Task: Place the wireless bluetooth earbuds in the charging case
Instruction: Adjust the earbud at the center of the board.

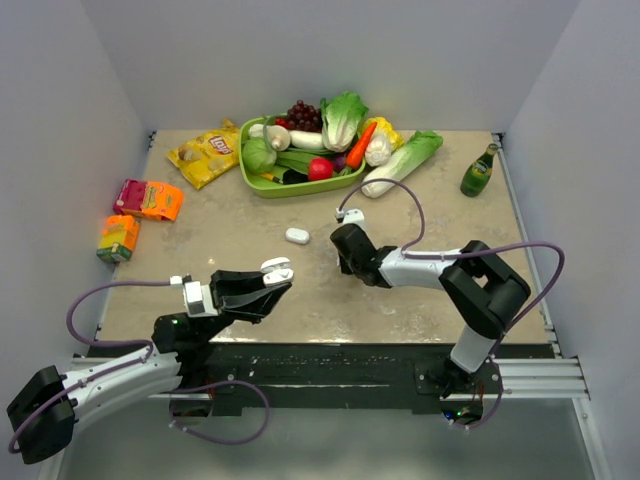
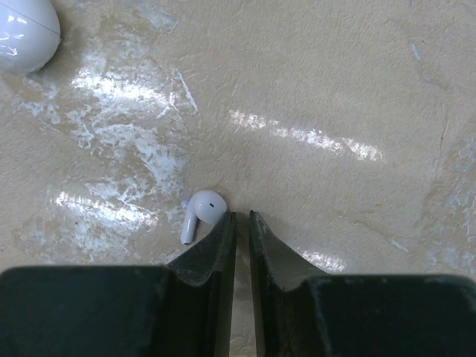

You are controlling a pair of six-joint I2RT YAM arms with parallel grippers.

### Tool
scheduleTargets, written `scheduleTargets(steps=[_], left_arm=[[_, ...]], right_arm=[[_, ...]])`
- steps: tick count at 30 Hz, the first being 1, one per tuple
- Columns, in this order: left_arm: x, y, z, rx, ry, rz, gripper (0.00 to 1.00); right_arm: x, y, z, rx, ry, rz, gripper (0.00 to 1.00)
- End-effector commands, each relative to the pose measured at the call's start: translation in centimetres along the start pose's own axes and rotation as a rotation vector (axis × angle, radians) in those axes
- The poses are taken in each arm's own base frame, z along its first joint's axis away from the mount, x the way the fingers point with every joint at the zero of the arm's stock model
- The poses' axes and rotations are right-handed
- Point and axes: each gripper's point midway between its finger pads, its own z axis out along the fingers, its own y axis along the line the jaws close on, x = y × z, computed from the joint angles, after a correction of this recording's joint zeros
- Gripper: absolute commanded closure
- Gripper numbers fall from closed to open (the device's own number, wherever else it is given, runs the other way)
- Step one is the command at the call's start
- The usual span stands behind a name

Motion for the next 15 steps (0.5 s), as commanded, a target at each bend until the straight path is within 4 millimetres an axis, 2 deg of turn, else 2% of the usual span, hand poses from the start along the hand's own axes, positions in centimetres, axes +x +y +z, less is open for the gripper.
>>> scheduleTargets(steps=[1,5,6,7,8,10,12,15], left_arm=[[-3.4,-1.3,-1.4,0.047,-0.172,0.019,1.00],[-3.5,-1.3,-1.4,0.047,-0.173,0.019,1.00],[-3.3,-1.2,-1.5,0.044,-0.165,0.019,1.00],[-3.5,-1.3,-1.4,0.045,-0.171,0.022,1.00],[-3.4,-1.2,-1.5,0.040,-0.167,0.022,1.00],[-3.4,-1.1,-1.5,0.037,-0.168,0.023,1.00],[-3.4,-1.1,-1.5,0.038,-0.170,0.024,1.00],[-3.4,-1.1,-1.4,0.039,-0.168,0.022,1.00]], right_arm=[[-0.3,0.0,0.5,0.013,0.008,-0.019,0.83],[-0.8,-1.0,-0.3,0.055,-0.006,0.009,0.82],[-1.1,-1.2,-0.8,0.060,-0.024,0.026,0.80],[-2.3,-1.4,-1.7,0.059,-0.062,0.053,0.74],[-2.5,-1.4,-2.2,0.047,-0.079,0.073,0.70],[-3.2,-0.9,-2.9,0.008,-0.093,0.091,0.60],[-4.8,-0.1,-3.8,-0.027,-0.116,0.101,0.56],[-5.5,1.2,-3.9,-0.078,-0.091,0.073,0.48]])
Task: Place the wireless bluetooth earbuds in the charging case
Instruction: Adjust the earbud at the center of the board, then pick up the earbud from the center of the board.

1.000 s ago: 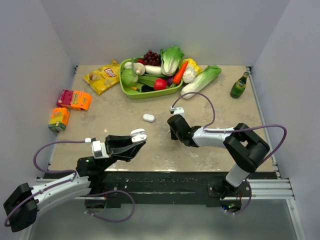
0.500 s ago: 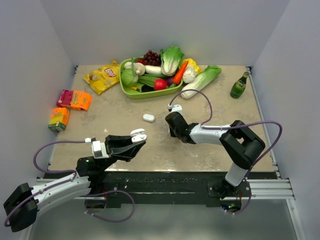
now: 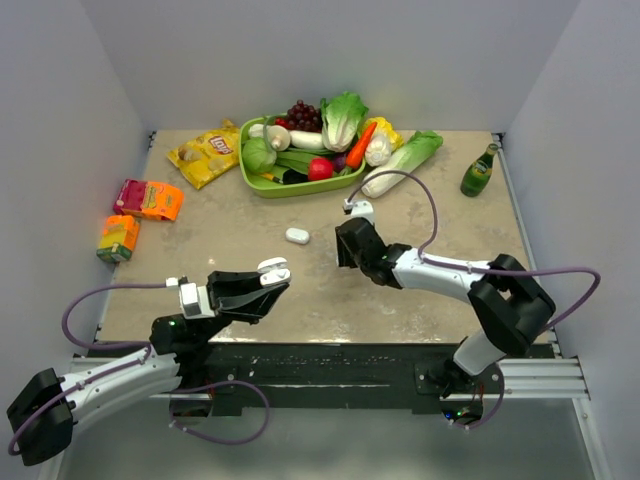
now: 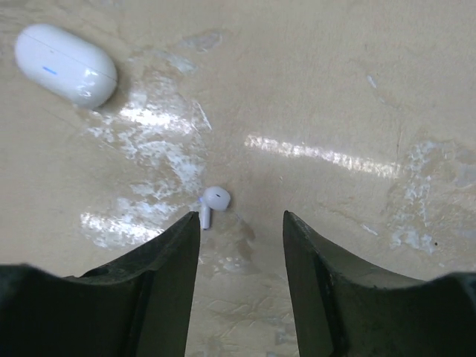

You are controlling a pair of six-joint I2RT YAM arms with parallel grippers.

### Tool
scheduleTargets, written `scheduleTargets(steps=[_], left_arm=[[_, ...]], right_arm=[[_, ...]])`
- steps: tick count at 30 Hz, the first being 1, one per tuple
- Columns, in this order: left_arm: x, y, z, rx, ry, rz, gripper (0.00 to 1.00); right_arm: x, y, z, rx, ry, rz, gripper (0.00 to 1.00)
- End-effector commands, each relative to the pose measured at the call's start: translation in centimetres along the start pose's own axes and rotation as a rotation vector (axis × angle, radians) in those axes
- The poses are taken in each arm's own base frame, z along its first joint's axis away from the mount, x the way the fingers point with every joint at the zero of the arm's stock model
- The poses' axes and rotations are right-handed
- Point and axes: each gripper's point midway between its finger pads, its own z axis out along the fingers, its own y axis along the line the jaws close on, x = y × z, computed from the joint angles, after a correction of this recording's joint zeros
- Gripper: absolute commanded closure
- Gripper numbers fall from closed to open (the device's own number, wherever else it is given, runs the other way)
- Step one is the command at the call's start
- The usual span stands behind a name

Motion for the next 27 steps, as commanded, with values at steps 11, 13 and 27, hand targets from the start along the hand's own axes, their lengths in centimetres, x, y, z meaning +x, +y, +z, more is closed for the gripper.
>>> scheduleTargets(steps=[11,13,27], left_arm=[[-2.3,-0.8,-1.2,0.029,-0.129,0.005,1.00],[-2.4,-0.9,-1.2,0.029,-0.130,0.004,1.00],[-2.5,-1.1,-1.5,0.038,-0.135,-0.008,1.00]], right_arm=[[-0.6,3.3,1.6,-0.048,0.189,-0.081,0.46],[-0.3,3.4,1.9,-0.041,0.211,-0.091,0.46],[0.8,2.9,3.7,0.022,0.340,-0.174,0.46]])
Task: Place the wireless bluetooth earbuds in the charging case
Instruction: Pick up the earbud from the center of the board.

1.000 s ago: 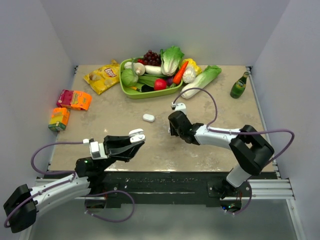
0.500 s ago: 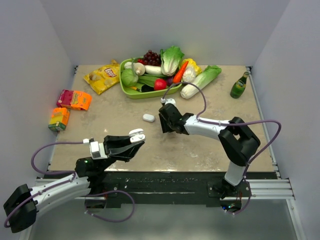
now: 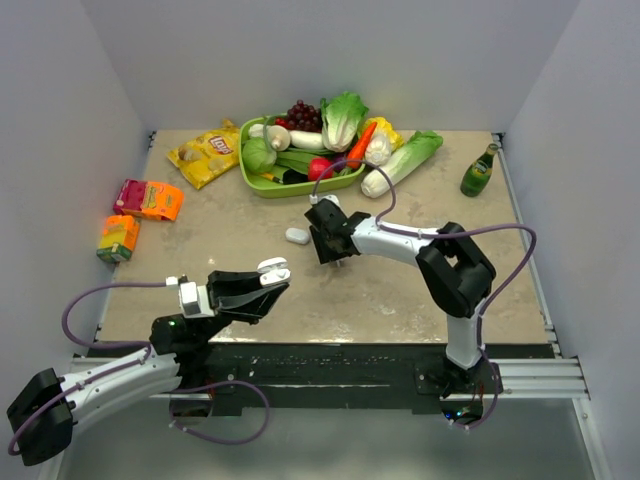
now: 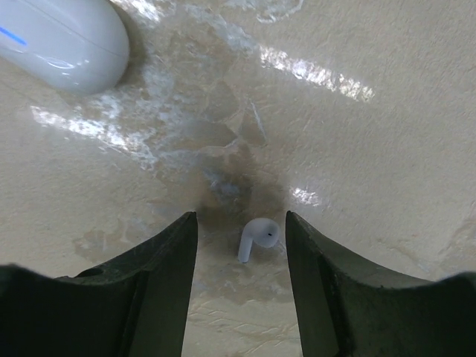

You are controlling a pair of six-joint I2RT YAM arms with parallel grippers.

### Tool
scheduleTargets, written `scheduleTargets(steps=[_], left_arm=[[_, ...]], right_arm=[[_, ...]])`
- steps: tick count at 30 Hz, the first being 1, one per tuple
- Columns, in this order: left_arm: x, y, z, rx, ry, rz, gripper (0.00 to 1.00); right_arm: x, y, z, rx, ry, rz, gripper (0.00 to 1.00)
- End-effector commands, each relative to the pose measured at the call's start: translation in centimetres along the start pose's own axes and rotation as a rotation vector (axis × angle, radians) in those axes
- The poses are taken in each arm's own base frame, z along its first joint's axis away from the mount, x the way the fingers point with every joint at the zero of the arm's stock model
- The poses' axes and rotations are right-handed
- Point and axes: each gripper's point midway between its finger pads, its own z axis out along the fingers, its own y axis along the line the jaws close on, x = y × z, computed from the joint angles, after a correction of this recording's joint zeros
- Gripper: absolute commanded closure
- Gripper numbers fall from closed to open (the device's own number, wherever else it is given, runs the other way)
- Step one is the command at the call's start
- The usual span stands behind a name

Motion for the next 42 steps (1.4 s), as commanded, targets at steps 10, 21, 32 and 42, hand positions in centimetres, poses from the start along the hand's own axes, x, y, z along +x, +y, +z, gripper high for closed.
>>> scheduleTargets(steps=[10,21,32,42], left_arm=[[-2.5,-1.3,-1.8,0.050,-0.141,-0.003,1.00],[-2.5,-1.4,-2.0,0.054,-0.144,-0.004,1.00],[-2.6,-1.6,-2.0,0.059,-0.146,-0.015,1.00],[-2.6,-1.7,-2.2,0.063,-0.152,-0.026,1.00]], right_arm=[[0.8,-1.1,0.7,-0.001,0.116,-0.032,0.48],[2.9,-0.8,0.7,-0.066,0.181,-0.010,0.50],[5.2,-1.3,0.3,-0.074,0.206,0.006,0.51],[5.4,-1.2,1.2,-0.065,0.211,0.008,0.51]])
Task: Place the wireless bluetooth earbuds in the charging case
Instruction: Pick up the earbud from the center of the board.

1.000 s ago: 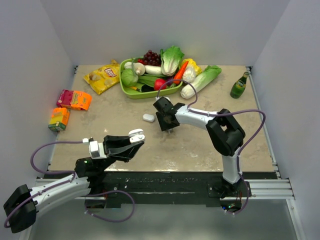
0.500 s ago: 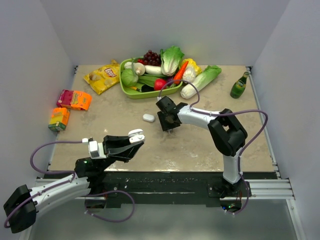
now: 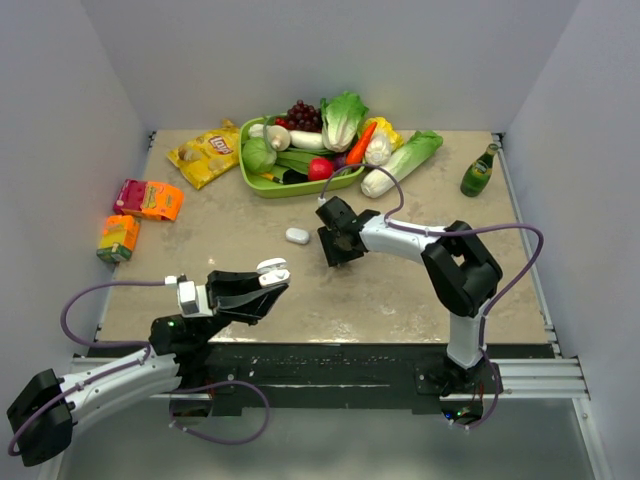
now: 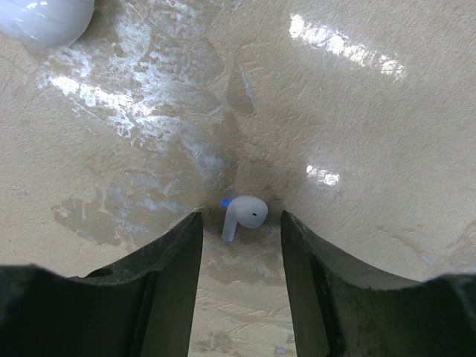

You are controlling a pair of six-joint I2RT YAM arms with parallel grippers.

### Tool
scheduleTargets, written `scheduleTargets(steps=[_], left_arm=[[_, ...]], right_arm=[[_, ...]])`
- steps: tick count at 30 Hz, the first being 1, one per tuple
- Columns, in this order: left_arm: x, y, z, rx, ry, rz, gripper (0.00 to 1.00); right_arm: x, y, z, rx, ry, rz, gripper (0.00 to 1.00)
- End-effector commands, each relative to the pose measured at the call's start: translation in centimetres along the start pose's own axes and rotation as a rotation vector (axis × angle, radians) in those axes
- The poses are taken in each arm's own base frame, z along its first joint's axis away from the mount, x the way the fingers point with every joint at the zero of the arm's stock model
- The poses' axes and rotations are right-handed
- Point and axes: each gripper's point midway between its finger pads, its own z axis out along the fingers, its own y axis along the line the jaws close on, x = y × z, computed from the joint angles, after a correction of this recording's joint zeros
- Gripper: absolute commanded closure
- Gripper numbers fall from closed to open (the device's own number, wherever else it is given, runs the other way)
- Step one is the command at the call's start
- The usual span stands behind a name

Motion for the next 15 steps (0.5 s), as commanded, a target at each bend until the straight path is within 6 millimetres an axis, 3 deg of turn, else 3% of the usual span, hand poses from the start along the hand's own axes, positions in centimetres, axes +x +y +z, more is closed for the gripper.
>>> scheduleTargets(steps=[1,15], left_arm=[[-2.39,-1.52,-2.25,0.060,-0.146,0.003,1.00],[-2.39,-1.40,-2.29,0.053,-0.147,0.007,1.00]], right_arm=[[2.49,-0.20,1.33,0.005,0.094,0.004,0.51],[2.29,0.07,2.06,0.009,0.106,0.000,0.51]])
